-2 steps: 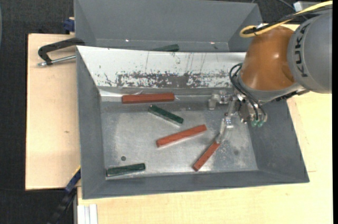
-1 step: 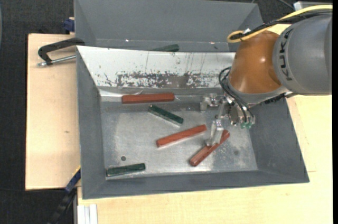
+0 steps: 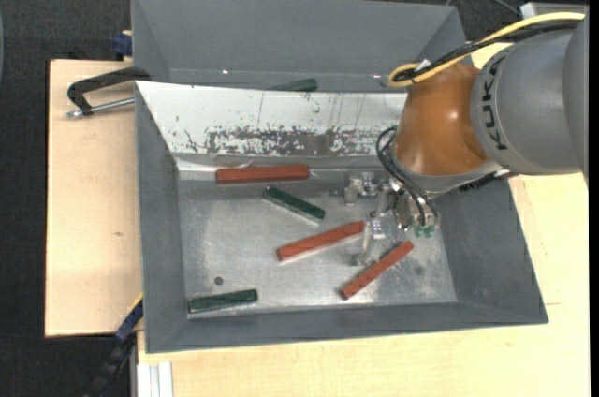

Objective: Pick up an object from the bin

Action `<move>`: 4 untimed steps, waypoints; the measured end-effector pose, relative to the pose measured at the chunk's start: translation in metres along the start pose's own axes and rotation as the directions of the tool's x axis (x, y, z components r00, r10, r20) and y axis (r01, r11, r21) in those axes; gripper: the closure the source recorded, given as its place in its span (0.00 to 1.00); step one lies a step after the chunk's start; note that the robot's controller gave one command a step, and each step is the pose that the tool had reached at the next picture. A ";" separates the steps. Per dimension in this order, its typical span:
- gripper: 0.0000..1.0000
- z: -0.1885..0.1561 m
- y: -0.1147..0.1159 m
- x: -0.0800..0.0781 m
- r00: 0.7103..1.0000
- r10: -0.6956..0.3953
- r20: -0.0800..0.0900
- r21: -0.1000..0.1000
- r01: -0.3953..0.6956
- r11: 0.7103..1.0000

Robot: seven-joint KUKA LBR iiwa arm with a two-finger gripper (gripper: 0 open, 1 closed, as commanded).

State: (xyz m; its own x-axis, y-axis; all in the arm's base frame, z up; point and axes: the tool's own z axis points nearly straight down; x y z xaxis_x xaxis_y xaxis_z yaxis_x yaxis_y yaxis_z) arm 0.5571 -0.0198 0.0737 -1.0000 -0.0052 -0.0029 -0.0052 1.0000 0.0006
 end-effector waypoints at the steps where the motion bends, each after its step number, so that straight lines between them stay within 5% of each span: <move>1: 1.00 0.003 0.045 0.006 0.998 -0.062 -0.002 -0.001 0.062 0.998; 2: 1.00 0.003 0.045 0.006 0.998 -0.063 -0.002 -0.001 0.063 0.998; 3: 1.00 -0.124 0.057 0.009 0.996 -0.084 0.003 0.000 0.084 0.996; 4: 1.00 -0.124 0.057 0.010 0.996 -0.084 0.002 0.000 0.084 0.996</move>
Offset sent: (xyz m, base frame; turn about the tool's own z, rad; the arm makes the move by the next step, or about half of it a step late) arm 0.0000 0.0000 0.0000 0.0000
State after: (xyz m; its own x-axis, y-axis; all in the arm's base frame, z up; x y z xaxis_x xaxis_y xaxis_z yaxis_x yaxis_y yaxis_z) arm 0.5468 0.0375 0.1975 -0.9960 -0.0895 -0.0049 -0.0895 0.9960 0.0005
